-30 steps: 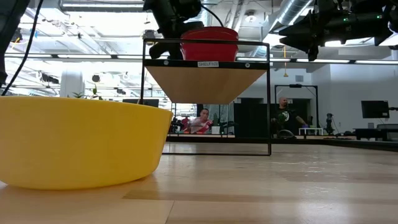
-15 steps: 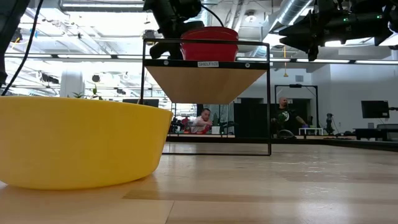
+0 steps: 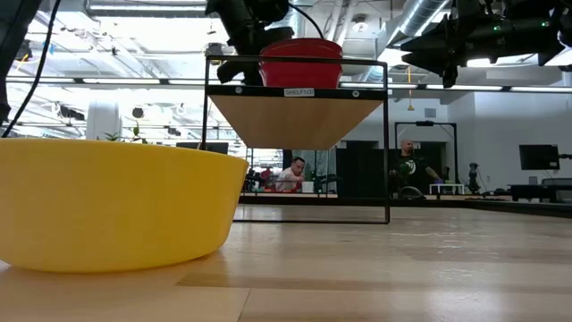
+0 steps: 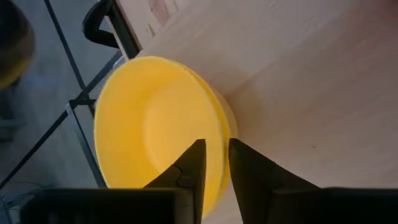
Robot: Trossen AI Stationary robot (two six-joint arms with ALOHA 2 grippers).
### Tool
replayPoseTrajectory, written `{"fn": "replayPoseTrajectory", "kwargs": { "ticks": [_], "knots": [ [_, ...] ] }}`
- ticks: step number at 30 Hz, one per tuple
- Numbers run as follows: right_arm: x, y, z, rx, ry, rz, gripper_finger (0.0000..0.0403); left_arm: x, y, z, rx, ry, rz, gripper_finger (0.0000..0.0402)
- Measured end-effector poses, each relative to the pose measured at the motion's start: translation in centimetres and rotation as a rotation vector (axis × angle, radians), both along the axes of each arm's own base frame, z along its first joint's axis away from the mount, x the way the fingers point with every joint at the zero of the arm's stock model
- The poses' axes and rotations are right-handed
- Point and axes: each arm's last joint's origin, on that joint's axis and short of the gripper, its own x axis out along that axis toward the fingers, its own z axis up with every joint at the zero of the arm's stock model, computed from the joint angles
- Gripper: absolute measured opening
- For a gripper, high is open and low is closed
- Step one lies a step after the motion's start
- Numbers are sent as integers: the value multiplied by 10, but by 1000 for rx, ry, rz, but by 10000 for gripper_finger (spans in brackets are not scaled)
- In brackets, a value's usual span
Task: Pick & Place Mini bowls
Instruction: Stack the yellow bowl on top of the yellow bowl on the shelf
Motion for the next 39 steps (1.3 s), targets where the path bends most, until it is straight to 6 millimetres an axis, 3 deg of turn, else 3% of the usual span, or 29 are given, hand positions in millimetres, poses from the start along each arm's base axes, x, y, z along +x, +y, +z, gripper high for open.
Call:
{"fn": "replayPoseTrajectory", "kwargs": {
  "ticks": [12, 19, 24, 32, 39],
  "knots": [
    [0, 0, 0, -1, -2, 0, 124, -17, -9, 32, 16, -120, 56, 86],
    [0, 0, 0, -1, -2, 0, 124, -41, -38, 66, -275, -376, 389, 86],
    [0, 0, 0, -1, -2, 0, 124, -74, -71, 73, -467, -434, 449, 86],
    [0, 0, 0, -1, -1, -4, 124, -121, -124, 59, -669, -426, 487, 86],
    [0, 0, 0, -1, 0, -3, 124, -136, -171, 30, -781, -317, 440, 86]
  ]
}}
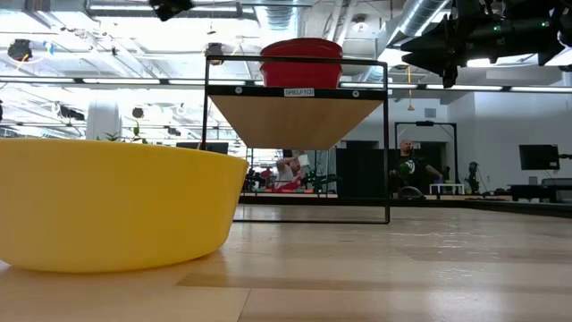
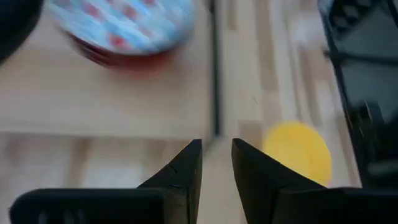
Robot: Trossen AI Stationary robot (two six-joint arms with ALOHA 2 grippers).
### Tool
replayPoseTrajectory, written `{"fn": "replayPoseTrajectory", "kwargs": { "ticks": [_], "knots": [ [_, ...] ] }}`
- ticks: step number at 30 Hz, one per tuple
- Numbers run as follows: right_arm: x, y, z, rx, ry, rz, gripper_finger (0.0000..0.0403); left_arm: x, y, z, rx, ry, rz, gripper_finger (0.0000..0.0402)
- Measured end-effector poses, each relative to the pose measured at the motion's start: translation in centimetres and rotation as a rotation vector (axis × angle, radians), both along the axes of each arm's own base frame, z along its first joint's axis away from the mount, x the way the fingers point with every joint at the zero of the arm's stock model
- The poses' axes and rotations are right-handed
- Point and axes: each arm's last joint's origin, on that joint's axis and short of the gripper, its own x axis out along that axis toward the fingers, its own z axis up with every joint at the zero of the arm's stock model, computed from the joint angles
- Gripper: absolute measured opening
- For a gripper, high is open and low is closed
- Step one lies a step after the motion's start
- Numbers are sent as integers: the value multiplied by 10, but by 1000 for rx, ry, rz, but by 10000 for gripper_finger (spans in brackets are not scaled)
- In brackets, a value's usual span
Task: Pick & Place Mini bowls
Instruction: Stack the yellow bowl on top of the yellow bowl on the shelf
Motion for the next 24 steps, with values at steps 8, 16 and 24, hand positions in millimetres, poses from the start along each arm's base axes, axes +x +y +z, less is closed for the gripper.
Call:
{"fn": "replayPoseTrajectory", "kwargs": {
  "ticks": [8, 16, 24],
  "knots": [
    [0, 0, 0, 0, 0, 0, 124, -9, -65, -48, 44, 149, -282, 86],
    [0, 0, 0, 0, 0, 0, 124, -6, -119, -92, 232, 245, -611, 86],
    [0, 0, 0, 0, 0, 0, 124, 12, -148, -130, 418, 246, -820, 86]
  ]
}}
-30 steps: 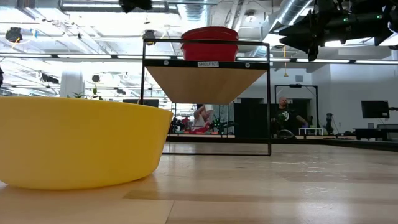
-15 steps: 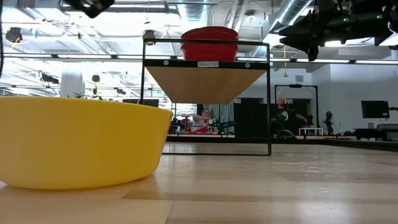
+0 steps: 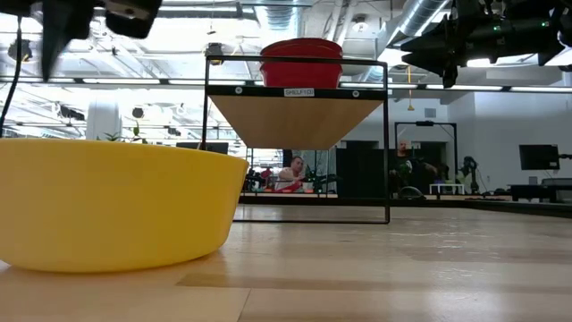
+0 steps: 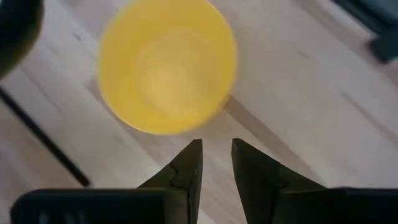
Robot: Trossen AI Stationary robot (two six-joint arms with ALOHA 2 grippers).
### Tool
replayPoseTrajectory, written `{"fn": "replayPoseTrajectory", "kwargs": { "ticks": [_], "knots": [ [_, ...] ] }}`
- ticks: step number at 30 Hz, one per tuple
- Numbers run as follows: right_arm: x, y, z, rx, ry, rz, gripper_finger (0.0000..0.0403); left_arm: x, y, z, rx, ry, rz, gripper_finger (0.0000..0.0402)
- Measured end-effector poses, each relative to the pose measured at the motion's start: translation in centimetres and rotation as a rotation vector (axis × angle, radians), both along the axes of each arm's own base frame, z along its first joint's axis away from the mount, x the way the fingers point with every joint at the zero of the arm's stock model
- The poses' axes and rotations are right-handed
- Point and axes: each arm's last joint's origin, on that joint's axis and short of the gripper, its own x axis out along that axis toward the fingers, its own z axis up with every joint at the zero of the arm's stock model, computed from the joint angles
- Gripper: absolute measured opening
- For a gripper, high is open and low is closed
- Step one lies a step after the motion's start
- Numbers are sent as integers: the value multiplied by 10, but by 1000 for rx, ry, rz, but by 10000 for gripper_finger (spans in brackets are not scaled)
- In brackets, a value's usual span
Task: Pick & Place Mini bowls
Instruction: Stack the yellow bowl on top of the yellow bowl on the shelf
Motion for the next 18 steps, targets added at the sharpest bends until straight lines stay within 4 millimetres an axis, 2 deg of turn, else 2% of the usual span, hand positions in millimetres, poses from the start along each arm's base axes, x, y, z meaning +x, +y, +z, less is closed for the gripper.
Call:
{"fn": "replayPoseTrajectory", "kwargs": {
  "ticks": [5, 18],
  "knots": [
    [0, 0, 0, 0, 0, 0, 124, 5, -1, -1, 63, -69, -60, 86],
    [0, 0, 0, 1, 0, 0, 124, 13, -8, 5, -21, -170, -59, 86]
  ]
}}
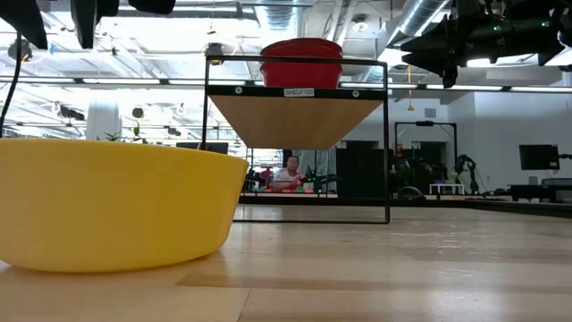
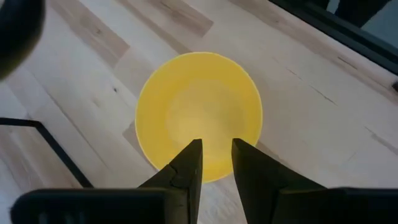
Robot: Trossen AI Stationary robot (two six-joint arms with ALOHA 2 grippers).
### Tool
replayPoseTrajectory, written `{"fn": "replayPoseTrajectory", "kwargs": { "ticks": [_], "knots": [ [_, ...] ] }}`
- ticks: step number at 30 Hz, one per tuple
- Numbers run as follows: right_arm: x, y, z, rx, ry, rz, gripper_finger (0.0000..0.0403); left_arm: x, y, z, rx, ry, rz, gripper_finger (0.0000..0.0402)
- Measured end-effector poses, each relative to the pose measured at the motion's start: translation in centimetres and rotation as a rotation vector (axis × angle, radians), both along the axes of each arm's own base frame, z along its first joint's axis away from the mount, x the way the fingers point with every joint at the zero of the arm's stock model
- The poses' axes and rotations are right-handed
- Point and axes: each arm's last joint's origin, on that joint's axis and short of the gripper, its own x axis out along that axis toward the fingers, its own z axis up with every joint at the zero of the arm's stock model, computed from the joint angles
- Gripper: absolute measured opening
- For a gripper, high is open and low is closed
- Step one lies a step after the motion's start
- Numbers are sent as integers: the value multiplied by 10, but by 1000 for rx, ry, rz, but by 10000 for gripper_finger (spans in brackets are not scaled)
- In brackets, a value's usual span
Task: Pick & Place Mini bowls
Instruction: Stack the yellow bowl on top of the yellow bowl on the shelf
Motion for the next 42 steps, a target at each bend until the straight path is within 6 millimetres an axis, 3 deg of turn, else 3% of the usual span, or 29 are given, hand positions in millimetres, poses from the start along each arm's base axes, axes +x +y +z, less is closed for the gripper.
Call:
{"fn": "replayPoseTrajectory", "kwargs": {
  "ticks": [6, 12, 26, 31, 42],
  "knots": [
    [0, 0, 0, 0, 0, 0, 124, 0, 0, -2, -44, 11, 69, 86],
    [0, 0, 0, 0, 0, 0, 124, -8, 5, -22, -33, 76, 54, 86],
    [0, 0, 0, 0, 0, 0, 124, -2, -1, -32, 67, -11, -183, 86],
    [0, 0, 0, 0, 0, 0, 124, 1, -5, -42, 93, 0, -182, 86],
    [0, 0, 0, 0, 0, 0, 124, -2, -9, -42, 69, 9, -200, 86]
  ]
}}
